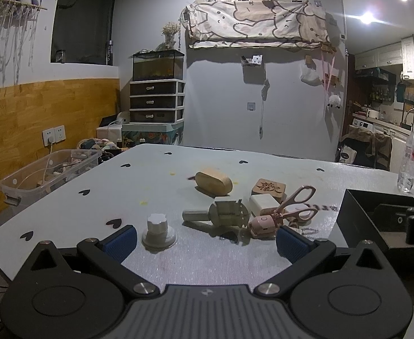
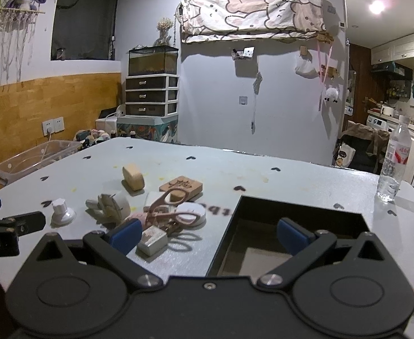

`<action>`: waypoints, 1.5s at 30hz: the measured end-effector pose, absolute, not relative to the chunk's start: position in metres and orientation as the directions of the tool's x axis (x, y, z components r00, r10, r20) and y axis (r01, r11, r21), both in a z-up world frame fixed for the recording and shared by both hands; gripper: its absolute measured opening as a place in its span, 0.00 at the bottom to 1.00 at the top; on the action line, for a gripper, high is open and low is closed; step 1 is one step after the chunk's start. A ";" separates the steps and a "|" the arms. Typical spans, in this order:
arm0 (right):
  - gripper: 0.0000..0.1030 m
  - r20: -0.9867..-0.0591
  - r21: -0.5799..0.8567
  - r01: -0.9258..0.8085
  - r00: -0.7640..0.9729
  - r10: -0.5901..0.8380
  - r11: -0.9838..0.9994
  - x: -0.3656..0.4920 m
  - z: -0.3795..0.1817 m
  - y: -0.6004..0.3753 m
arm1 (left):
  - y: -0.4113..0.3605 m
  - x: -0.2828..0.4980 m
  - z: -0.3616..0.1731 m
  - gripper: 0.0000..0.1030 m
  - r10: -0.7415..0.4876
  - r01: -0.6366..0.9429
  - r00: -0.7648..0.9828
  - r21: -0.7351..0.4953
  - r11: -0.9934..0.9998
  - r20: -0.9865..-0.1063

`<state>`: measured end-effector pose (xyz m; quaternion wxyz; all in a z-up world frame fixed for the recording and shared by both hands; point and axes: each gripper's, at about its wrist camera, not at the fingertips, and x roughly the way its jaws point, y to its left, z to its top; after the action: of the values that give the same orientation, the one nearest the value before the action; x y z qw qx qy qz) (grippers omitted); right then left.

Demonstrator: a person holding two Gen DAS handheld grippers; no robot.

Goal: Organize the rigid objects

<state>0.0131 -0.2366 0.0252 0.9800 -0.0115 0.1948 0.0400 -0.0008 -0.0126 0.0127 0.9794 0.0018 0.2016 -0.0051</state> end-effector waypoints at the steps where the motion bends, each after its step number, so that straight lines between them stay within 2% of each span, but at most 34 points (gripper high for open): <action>1: 1.00 -0.382 -0.006 -0.077 0.922 0.069 0.997 0.015 0.026 -0.239 | -0.011 0.005 0.014 1.00 -0.013 0.013 0.918 -0.001 1.000 -0.395; 15: 1.00 -0.414 -0.004 0.086 0.907 -0.080 0.996 0.047 0.032 -0.305 | -0.008 0.056 0.014 1.00 -0.010 0.003 0.905 -0.018 1.000 -0.426; 21: 1.00 -0.462 0.002 0.201 0.869 -0.178 0.980 0.051 0.020 -0.349 | 0.000 0.074 0.006 1.00 0.023 -0.033 0.896 -0.016 0.999 -0.443; 28: 0.98 -0.555 0.047 0.251 0.811 -0.184 0.967 0.049 -0.003 -0.392 | 0.013 0.089 -0.010 1.00 0.031 -0.049 0.872 -0.024 0.998 -0.489; 30: 0.83 -0.592 0.042 0.266 0.783 -0.191 0.963 0.051 -0.009 -0.399 | 0.016 0.094 -0.015 1.00 0.043 -0.062 0.859 -0.020 0.998 -0.510; 32: 0.63 -0.630 0.045 0.278 0.753 -0.189 0.960 0.054 -0.015 -0.406 | 0.018 0.100 -0.018 1.00 0.046 -0.066 0.850 -0.021 0.998 -0.525; 33: 0.60 -0.647 0.051 0.272 0.742 -0.175 0.961 0.055 -0.017 -0.409 | 0.018 0.102 -0.020 1.00 0.048 -0.069 0.845 -0.021 0.997 -0.533; 35: 0.47 -0.675 0.078 0.242 0.727 -0.128 0.967 0.057 -0.021 -0.412 | 0.020 0.107 -0.023 1.00 0.066 -0.091 0.835 -0.018 0.996 -0.545; 37: 0.43 -0.692 0.095 0.232 0.714 -0.103 0.968 0.059 -0.024 -0.414 | 0.022 0.112 -0.026 1.00 0.066 -0.095 0.827 -0.022 0.995 -0.559; 41: 0.18 -0.735 0.098 0.223 0.674 -0.081 0.970 0.068 -0.029 -0.414 | 0.023 0.121 -0.031 0.99 0.084 -0.108 0.816 -0.007 0.994 -0.572; 44: 0.06 -0.776 0.097 0.228 0.626 -0.069 0.969 0.075 -0.033 -0.414 | 0.025 0.127 -0.032 0.94 0.089 -0.114 0.814 -0.008 0.993 -0.575; 45: 0.05 -0.787 0.092 0.226 0.613 -0.068 0.970 0.076 -0.033 -0.413 | 0.025 0.129 -0.033 0.92 0.090 -0.116 0.813 -0.009 0.993 -0.575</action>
<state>0.0763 -0.4129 -0.0334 0.8933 0.0913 0.4323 -0.0824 0.1292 0.0254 -0.0327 0.9518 -0.0220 0.3010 0.0541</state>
